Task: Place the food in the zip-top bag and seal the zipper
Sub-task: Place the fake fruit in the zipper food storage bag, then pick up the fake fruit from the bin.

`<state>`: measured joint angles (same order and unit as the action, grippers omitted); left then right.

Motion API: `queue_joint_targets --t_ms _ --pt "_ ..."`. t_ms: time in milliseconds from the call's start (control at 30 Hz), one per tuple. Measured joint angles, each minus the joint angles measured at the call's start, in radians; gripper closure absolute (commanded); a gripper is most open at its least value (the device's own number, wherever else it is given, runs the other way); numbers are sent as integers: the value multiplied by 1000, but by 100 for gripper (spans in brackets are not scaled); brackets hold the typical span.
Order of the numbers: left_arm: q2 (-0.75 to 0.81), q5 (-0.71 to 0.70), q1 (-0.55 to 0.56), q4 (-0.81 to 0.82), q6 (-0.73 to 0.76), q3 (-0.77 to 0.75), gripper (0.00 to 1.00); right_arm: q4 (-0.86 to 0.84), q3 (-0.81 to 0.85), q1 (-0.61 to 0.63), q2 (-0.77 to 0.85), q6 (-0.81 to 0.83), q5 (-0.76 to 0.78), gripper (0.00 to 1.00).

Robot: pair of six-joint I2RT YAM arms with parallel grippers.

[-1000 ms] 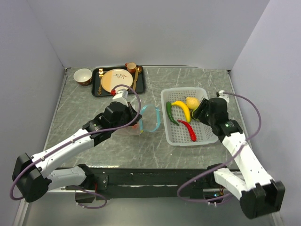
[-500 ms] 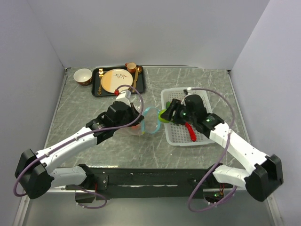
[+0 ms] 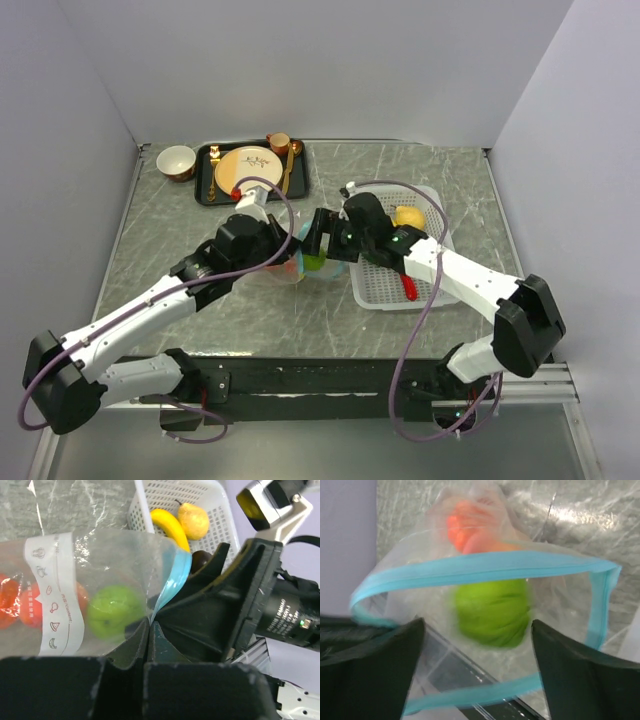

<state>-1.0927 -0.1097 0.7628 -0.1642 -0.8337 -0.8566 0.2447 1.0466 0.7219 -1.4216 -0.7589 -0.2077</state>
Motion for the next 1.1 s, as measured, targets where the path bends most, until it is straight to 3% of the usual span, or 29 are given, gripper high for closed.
queue_joint_targets --t_ms 167,333,433,533,700,933,1100 --pt "32 -10 1 2 -3 0 99 43 28 3 32 24 95 0" --pt "36 -26 1 0 -3 0 99 124 -14 -22 245 34 290 0" --pt "37 -31 1 -1 -10 1 99 171 -79 -76 408 30 407 0" --pt "43 -38 1 -1 -18 5 99 223 -131 -180 464 40 453 0" --pt "45 -38 1 -1 -19 6 99 320 -138 -325 340 78 517 0" --pt "45 -38 1 -1 -18 5 99 378 -131 -395 95 98 571 0" --pt "45 -42 1 -1 -19 5 99 352 -125 -415 16 106 565 0"
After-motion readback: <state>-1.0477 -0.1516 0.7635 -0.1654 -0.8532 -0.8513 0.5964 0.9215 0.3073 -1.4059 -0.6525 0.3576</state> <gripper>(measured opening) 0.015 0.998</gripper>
